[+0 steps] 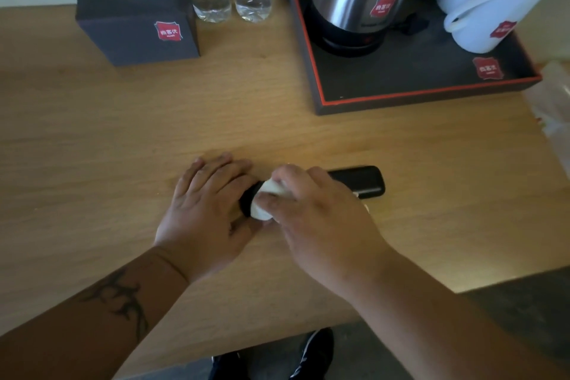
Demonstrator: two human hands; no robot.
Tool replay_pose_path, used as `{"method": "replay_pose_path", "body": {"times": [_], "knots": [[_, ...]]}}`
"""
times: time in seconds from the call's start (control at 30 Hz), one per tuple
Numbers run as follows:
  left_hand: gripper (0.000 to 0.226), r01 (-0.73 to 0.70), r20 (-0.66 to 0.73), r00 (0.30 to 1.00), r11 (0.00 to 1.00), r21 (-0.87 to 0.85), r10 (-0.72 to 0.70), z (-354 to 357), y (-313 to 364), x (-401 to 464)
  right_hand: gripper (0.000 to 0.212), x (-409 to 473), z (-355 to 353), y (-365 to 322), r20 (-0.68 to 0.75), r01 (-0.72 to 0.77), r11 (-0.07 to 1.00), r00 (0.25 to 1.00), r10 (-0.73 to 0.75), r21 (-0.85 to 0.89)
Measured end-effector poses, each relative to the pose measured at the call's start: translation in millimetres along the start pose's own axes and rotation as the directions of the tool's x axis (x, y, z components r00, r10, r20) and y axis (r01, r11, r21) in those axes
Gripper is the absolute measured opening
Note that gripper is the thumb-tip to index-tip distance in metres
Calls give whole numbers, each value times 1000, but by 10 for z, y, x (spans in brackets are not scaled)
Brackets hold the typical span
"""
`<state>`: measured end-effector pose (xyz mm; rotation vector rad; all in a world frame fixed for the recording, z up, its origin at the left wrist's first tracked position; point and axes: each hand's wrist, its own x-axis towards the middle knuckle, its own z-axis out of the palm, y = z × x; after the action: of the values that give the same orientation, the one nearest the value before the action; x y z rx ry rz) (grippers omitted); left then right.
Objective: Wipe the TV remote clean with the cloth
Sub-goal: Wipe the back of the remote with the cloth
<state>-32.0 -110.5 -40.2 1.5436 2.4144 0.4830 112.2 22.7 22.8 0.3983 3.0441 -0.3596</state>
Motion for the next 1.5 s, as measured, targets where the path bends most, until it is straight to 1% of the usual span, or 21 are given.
{"method": "replay_pose_path", "body": {"times": [0.03, 0.13, 0.23, 0.33, 0.37, 0.5, 0.57, 0.63, 0.7, 0.77, 0.83, 0.9, 0.97, 1.03, 1.1, 1.2, 1.27, 1.33, 1.4, 1.43, 1.5], "knots": [[66, 0, 5, 1000, 1000, 6, 0, 1, -1, 1, 33, -33, 13, 55, 6, 1, 1000, 1000, -1, -6], [64, -7, 14, 1000, 1000, 17, 7, -9, -9, 9, 34, -218, -23, 335, -8, -58, 998, 998, 58, -20], [61, -10, 16, 1000, 1000, -16, 11, -23, -15, 1, 35, -438, -70, 566, -27, -154, 986, 988, 152, -64], [61, -15, 18, 1000, 1000, -3, 15, -26, -8, 9, 35, -495, -153, 529, -72, -252, 965, 966, 247, -72], [61, -9, 19, 1000, 1000, 0, 9, -25, -6, 8, 36, -470, -158, 446, -84, -242, 968, 968, 236, -70], [65, -2, 10, 1000, 1000, 26, 1, 2, 4, 3, 33, -280, 21, 88, -87, -101, 995, 991, 101, 4], [63, -7, 4, 1000, 1000, 23, 7, 4, -2, 5, 31, -241, 72, 109, -88, -109, 994, 990, 109, 4], [60, -19, 8, 1000, 1000, 17, 18, -4, -7, 14, 31, -310, 32, 275, -90, -177, 984, 981, 173, -32], [59, -27, 18, 999, 1000, 12, 27, -12, -20, 13, 32, -437, -56, 506, -94, -289, 956, 954, 283, -49], [59, -24, 21, 999, 1000, 1, 24, -16, -20, 12, 33, -558, -158, 724, -85, -425, 904, 903, 420, -50], [60, -23, 19, 1000, 1000, -1, 23, -16, -17, 9, 30, -598, -238, 827, -111, -504, 864, 859, 500, -12], [60, -24, 24, 999, 1000, 6, 24, -20, -15, 5, 29, -510, -278, 741, -168, -485, 874, 860, 482, 25], [61, -17, 22, 1000, 1000, 10, 17, -21, -11, 11, 27, -293, -277, 494, -232, -381, 924, 896, 379, 38], [63, -6, 18, 1000, 1000, 14, 6, -18, 1, 14, 22, -67, -187, 239, -206, -272, 961, 939, 274, 41], [63, 4, 13, 1000, 1000, 15, -4, -15, 9, 13, 19, 65, -46, 100, -157, -218, 975, 963, 221, 36], [62, 4, 17, 1000, 1000, 16, -5, -16, 5, 20, 20, 39, -1, 222, -167, -253, 964, 950, 263, 77], [60, -1, 24, 1000, 1000, 10, 1, -23, -2, 25, 23, -70, -35, 416, -173, -333, 940, 924, 340, 72], [59, -4, 26, 1000, 1000, -7, 4, -33, -8, 20, 23, -190, -81, 607, -190, -441, 897, 878, 439, 34], [58, -11, 29, 1000, 1000, -19, 11, -40, -2, 16, 23, -247, -133, 721, -186, -513, 858, 844, 503, -8], [58, -11, 26, 1000, 1000, -20, 12, -40, -4, 18, 23, -235, -153, 744, -177, -516, 857, 845, 505, -17], [59, -13, 25, 1000, 1000, -13, 13, -40, -7, 18, 23, -179, -190, 720, -158, -475, 880, 870, 467, -16]]}}
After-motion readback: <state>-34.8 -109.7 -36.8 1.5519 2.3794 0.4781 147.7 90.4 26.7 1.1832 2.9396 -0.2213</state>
